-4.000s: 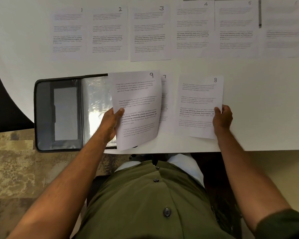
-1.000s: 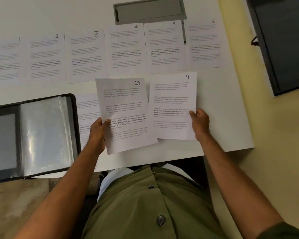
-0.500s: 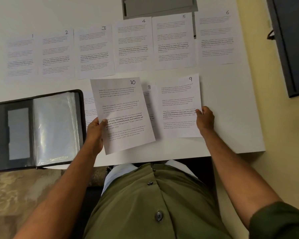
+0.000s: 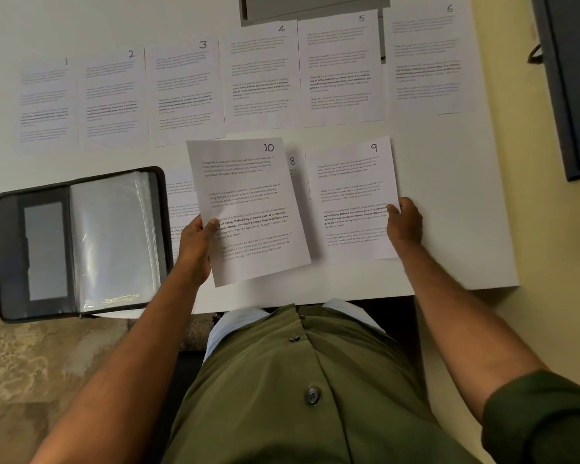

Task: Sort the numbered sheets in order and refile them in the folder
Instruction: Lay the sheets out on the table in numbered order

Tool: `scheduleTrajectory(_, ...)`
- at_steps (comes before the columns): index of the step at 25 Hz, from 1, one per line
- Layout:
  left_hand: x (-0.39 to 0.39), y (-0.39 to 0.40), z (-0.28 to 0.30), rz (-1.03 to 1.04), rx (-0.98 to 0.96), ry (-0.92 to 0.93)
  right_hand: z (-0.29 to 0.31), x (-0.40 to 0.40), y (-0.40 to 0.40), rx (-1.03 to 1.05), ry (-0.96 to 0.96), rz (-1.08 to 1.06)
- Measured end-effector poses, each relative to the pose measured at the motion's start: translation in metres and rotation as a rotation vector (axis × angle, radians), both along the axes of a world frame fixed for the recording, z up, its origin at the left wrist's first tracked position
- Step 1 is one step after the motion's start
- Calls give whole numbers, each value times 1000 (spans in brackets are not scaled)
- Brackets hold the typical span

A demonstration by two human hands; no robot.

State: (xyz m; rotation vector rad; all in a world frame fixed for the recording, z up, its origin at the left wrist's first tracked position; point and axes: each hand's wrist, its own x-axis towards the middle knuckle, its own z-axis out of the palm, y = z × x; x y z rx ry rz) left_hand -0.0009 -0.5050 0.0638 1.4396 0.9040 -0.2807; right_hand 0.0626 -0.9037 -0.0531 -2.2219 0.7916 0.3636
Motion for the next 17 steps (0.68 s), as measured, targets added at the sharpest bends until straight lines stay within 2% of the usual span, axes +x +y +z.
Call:
scheduleTrajectory(3, 2, -5, -1, 0, -15, 1, 2, -1, 0, 10, -29, -5)
scheduleTrajectory(6, 4, -11, -2, -13, -37, -8, 10, -7, 2, -159, -51, 10)
scheduleTrajectory(8, 7, -19, -3, -18, -67, -15, 18, -10, 11, -158, -103, 31)
scheduleTrajectory(11, 14, -34, -3, -35, -122, -24, 35, -14, 34, 193, -129, 66)
scheduleTrajectory(14, 24, -51, -3, -68, -145, -18, 60, -20, 61, 579, 104, 113)
scheduleTrajectory(15, 26, -56, -3, -84, -142, -13, 66, -23, 67, 650, 131, 107)
scheduleTrajectory(17, 32, -64, -4, -114, -145, -9, 68, -30, 75, 695, 57, 41)
